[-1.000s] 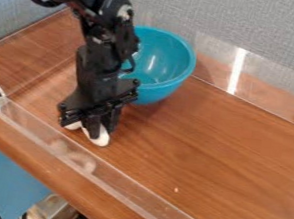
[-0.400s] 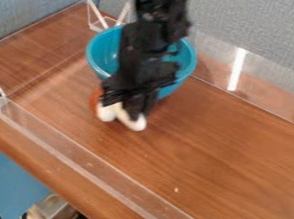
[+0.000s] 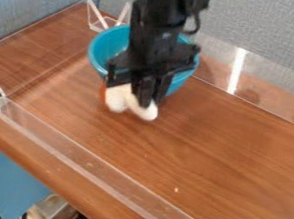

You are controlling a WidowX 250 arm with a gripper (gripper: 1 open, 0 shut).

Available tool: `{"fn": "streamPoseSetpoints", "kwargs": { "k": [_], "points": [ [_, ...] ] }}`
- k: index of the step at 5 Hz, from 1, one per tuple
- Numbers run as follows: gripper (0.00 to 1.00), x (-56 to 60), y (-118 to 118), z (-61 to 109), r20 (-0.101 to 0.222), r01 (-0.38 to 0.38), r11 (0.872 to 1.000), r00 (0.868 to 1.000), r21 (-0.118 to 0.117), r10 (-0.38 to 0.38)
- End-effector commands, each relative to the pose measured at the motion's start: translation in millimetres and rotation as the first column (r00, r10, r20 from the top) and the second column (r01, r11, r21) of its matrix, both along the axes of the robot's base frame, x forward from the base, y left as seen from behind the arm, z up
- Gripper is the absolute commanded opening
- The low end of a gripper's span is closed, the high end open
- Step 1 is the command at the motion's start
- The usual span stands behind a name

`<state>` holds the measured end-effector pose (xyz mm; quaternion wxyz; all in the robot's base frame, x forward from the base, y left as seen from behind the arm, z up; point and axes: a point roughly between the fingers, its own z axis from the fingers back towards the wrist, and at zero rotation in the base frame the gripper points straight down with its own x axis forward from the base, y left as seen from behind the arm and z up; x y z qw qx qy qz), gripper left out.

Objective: Remove the mushroom from inside the blue bowl and put it on the table

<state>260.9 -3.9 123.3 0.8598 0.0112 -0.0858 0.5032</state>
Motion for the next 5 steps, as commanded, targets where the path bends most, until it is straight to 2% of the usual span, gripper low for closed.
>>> {"fn": "streamPoseSetpoints", "kwargs": {
  "k": [1, 2, 3, 4, 5],
  "points": [
    [0.00, 6.0, -24.3, 35.5, 0.073, 0.069, 0.997, 0.995, -0.024, -0.067],
    [0.00, 2.2, -56.6, 37.5, 0.065, 0.199, 0.980, 0.978, -0.009, -0.198],
    [0.00, -5.9, -88.4, 27.3, 0.052, 0.358, 0.933, 0.932, 0.026, -0.359],
    [0.00, -9.4, -103.4, 7.7, 0.035, 0.437, 0.898, 0.898, 0.057, -0.439],
    [0.00, -7.4, -104.4, -6.8, 0.015, 0.561, 0.821, 0.825, 0.109, -0.565]
  ]
}}
